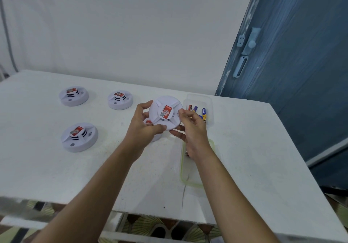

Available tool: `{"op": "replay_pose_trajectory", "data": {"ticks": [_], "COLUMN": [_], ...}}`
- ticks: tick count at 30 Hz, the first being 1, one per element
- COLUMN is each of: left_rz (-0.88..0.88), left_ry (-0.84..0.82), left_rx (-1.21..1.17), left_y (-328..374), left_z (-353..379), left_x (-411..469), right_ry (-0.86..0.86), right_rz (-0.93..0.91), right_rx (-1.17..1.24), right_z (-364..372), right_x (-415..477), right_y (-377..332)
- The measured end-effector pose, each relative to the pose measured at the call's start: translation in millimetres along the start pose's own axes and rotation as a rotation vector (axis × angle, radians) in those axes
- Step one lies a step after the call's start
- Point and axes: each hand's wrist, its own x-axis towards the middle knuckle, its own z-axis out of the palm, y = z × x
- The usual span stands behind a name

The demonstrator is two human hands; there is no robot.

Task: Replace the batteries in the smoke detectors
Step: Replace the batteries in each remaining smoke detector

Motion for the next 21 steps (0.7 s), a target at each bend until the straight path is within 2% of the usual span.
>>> {"op": "replay_pose_trajectory", "data": {"ticks": [21], "left_rz": [0.005], "left_ry": [-0.01], "left_rx": [0.0], "left_y": [-4.9], "left_z": [-1.4], "left_x": [5.4], "right_ry": [-0.005], "right_rz": [0.003], "right_rx": [-0.005], "right_z": [-0.9], "right_x": [2.2], "right_y": [0.5]}}
